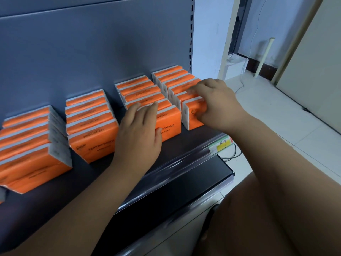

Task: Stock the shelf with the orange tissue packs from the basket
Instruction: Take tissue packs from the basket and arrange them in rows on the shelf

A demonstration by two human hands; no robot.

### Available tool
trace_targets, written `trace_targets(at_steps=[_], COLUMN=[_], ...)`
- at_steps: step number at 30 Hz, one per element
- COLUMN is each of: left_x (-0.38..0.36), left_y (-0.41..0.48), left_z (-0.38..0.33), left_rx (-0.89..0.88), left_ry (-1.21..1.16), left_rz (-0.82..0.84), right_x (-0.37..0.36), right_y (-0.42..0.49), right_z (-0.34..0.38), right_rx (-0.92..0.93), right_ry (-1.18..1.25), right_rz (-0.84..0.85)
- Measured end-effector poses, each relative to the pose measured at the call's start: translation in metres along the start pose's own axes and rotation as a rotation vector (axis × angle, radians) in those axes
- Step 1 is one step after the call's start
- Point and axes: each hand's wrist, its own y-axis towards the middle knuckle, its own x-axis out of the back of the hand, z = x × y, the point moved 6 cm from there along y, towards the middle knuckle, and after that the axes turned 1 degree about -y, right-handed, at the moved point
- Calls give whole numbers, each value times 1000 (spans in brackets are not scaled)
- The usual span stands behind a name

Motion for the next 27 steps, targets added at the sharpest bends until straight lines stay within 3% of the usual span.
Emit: trace_targets(at_steps=[8, 14, 22, 27], left_x=[15, 50, 128, 191], left_y=[-5, -19, -79, -176], left_z=[4, 36, 112, 157], left_rx=[60, 144, 476, 700], left_ry=[45, 101, 181, 381], left_rz=[-3, -140, -256, -297], right_x=[6, -5, -19, -31], right_y=[-1, -3, -18, -57], right_z=[50, 126, 247, 338], right_rx=[86, 270, 391, 475], right_ry=[60, 229, 317, 396], right_rz=[-45, -136, -246, -145])
